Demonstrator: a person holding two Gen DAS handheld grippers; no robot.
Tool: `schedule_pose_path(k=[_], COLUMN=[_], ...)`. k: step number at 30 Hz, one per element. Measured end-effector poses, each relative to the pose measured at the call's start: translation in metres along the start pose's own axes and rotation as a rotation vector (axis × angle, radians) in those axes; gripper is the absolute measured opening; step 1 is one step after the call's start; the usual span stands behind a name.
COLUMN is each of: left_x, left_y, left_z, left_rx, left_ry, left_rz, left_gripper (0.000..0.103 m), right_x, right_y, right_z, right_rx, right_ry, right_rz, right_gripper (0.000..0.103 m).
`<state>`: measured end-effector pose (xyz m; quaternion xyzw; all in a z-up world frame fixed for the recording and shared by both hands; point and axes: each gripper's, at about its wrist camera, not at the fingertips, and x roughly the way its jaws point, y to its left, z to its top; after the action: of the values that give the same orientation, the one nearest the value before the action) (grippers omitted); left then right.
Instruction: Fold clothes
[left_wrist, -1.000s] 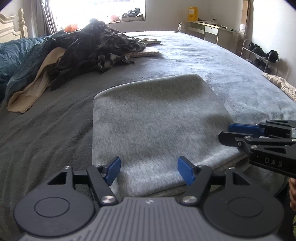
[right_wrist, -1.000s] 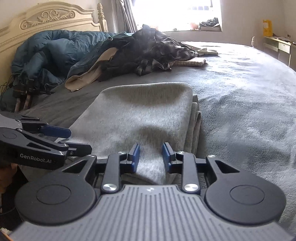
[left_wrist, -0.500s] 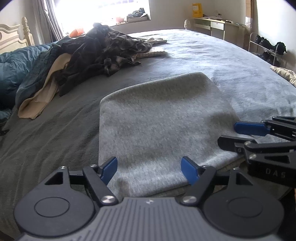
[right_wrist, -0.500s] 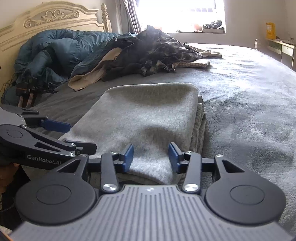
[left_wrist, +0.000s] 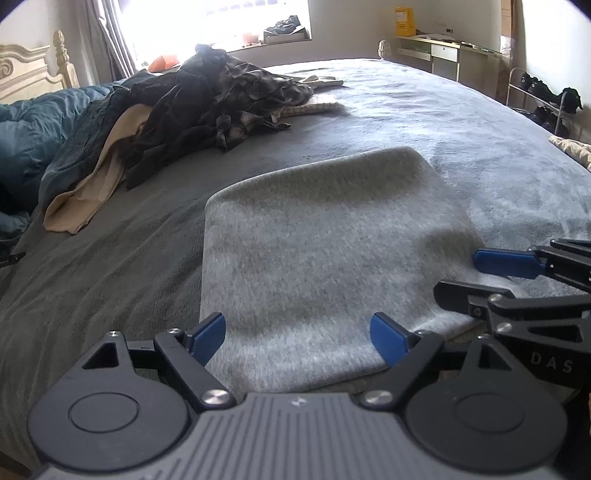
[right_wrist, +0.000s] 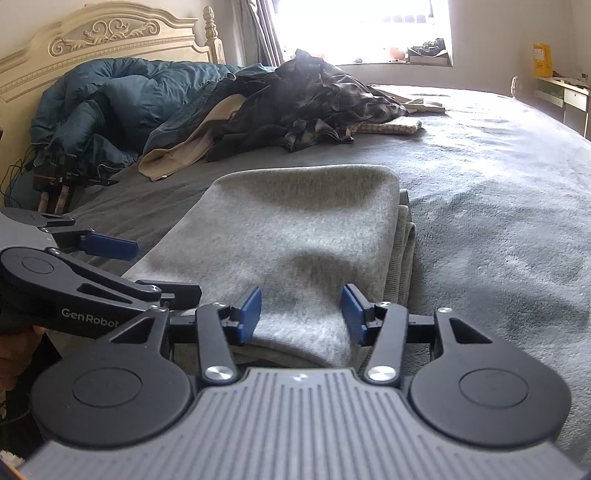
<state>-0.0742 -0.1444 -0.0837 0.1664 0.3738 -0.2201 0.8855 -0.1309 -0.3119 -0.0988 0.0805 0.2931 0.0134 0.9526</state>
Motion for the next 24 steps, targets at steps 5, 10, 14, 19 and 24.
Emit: schedule_pose_path(k=[5,10,14,19,24], left_x=[0.0009,0.0022,0.003,0.0028,0.0015], left_y=[-0.0002,0.0006,0.0015,0.0025,0.003], left_z=[0.0007,0.0009,0.0008,0.0008,0.0002], left_rx=[-0.004,-0.008,-0.014,-0.022,-0.027], left_ry=[0.005,0.008,0.011,0.014,0.007], left_rz=[0.004,0.007,0.011,0.019,0.01], left_gripper=[0.087,0.087,0.087,0.087,0.09], right_x=[-0.0001,0.0004,0.0004,0.0009,-0.0034], right_y=[0.0006,0.0004,0.0004,0.0018,0.0011], right_z=[-0.0003,-0.0001,-0.0005,-0.0011,0.0061], right_rx=[0.0,0.003,0.002,-0.004,-0.005], right_ry=[0.0,0.0,-0.001,-0.002,-0.006], right_rz=[0.001,0.005,0.011,0.013,0.022], right_gripper=[0.049,0.051,0.053,0.057,0.057])
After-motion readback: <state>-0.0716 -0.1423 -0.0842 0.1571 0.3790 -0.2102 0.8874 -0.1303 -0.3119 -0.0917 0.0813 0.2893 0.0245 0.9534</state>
